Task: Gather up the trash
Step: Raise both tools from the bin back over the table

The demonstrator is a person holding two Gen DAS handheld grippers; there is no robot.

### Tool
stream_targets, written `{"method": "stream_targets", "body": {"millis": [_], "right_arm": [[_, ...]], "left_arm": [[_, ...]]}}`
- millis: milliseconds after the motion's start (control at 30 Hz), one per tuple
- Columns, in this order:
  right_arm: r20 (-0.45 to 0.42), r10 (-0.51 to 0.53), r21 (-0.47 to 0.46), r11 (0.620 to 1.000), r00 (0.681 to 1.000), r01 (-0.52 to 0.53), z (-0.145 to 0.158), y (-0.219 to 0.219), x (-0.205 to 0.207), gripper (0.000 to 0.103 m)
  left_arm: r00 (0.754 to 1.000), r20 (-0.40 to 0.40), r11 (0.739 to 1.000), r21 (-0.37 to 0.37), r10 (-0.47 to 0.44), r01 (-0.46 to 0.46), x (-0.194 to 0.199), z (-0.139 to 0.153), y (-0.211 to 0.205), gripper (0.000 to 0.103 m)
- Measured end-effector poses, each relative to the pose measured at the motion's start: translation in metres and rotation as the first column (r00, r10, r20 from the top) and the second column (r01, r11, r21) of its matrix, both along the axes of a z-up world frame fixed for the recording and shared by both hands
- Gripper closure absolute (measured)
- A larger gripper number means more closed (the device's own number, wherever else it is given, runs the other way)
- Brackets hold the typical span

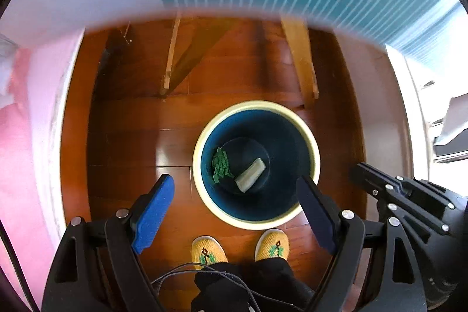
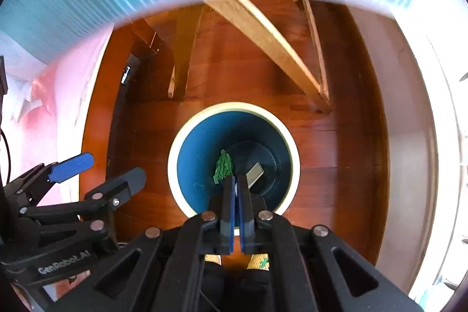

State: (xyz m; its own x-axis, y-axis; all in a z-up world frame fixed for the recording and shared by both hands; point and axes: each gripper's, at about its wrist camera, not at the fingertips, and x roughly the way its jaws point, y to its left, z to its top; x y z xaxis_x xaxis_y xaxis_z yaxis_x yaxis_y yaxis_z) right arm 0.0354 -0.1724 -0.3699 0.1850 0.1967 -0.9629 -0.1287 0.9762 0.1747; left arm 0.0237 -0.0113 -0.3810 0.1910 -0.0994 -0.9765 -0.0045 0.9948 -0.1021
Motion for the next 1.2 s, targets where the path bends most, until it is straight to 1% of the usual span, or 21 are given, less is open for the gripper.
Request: {"method": "stream_targets", "body": {"millis": [167, 233, 333, 367, 400, 433, 467, 500, 633, 667, 733, 833, 967, 1033, 1200], "right_arm": [[0.016, 0.008, -0.014, 1.0, 1.0, -0.008, 0.054, 0.004, -0.014, 0.101], [0.016, 0.012, -0.009, 1.0, 1.0, -0.012, 0.078, 0.004, -0.018, 0.101], [0.029, 0.01, 0.003, 1.0, 1.0, -0.01, 0.124, 0.002, -0.024, 0.101], [0.044, 0.009, 0.007, 1.0, 0.999, -0.009, 0.146, 0.002, -0.027, 0.101], [0.05, 0.008, 0.009, 1.0, 0.999, -0.009, 0.158, 0.004, -0.028, 0.101], [0.059, 0.007, 0.017, 1.0, 0.998, -0.008, 0.174, 0.003, -0.03, 0.101], [0.072, 0.008, 0.024, 1.0, 0.997, -0.01, 0.195, 0.003, -0.031, 0.101], [0.084, 0.011, 0.028, 0.999, 0.996, -0.014, 0.211, 0.004, -0.032, 0.101], [0.138, 0.029, 0.047, 0.998, 0.99, -0.035, 0.264, 0.008, -0.036, 0.101], [0.161, 0.032, 0.051, 0.998, 0.986, -0.041, 0.28, 0.01, -0.037, 0.101], [0.196, 0.03, 0.058, 0.997, 0.98, -0.042, 0.302, 0.011, -0.038, 0.101], [0.242, 0.008, 0.067, 0.997, 0.97, -0.025, 0.327, 0.018, -0.036, 0.101], [0.279, -0.01, 0.07, 0.998, 0.96, -0.01, 0.351, 0.027, -0.033, 0.101], [0.312, -0.007, 0.065, 0.998, 0.95, -0.014, 0.364, 0.032, -0.035, 0.101], [0.415, -0.003, 0.032, 0.999, 0.91, -0.011, 0.394, 0.043, -0.031, 0.101]], "left_arm": [[1.0, 0.003, 1.0, 0.007, -0.022, 0.022, -0.008, 0.062, -0.003, 0.019], [0.999, 0.007, 0.999, 0.007, -0.04, 0.04, -0.011, 0.093, -0.005, 0.019], [0.996, 0.041, 0.997, -0.005, -0.073, 0.073, -0.016, 0.15, -0.003, 0.019], [0.995, 0.055, 0.997, -0.008, -0.081, 0.081, -0.016, 0.165, -0.002, 0.019], [0.993, 0.078, 0.996, -0.009, -0.092, 0.093, -0.017, 0.189, -0.001, 0.019], [0.991, 0.089, 0.995, -0.008, -0.096, 0.098, -0.016, 0.202, -0.001, 0.018], [0.989, 0.103, 0.995, -0.008, -0.103, 0.104, -0.017, 0.222, 0.001, 0.015], [0.988, 0.113, 0.994, -0.011, -0.106, 0.108, -0.017, 0.238, 0.003, 0.012], [0.984, 0.145, 0.994, -0.023, -0.106, 0.11, -0.014, 0.288, 0.016, 0.012], [0.982, 0.154, 0.993, -0.025, -0.106, 0.111, -0.012, 0.298, 0.018, 0.012], [0.978, 0.18, 0.993, -0.025, -0.108, 0.114, -0.01, 0.318, 0.024, 0.012], [0.97, 0.214, 0.992, -0.024, -0.116, 0.124, -0.005, 0.346, 0.031, 0.012], [0.962, 0.242, 0.989, -0.041, -0.128, 0.142, 0.0, 0.377, 0.04, 0.012], [0.957, 0.263, 0.989, -0.042, -0.124, 0.14, 0.003, 0.39, 0.046, 0.012], [0.949, 0.311, 0.999, -0.006, -0.049, 0.054, 0.014, 0.415, 0.071, 0.012]]}}
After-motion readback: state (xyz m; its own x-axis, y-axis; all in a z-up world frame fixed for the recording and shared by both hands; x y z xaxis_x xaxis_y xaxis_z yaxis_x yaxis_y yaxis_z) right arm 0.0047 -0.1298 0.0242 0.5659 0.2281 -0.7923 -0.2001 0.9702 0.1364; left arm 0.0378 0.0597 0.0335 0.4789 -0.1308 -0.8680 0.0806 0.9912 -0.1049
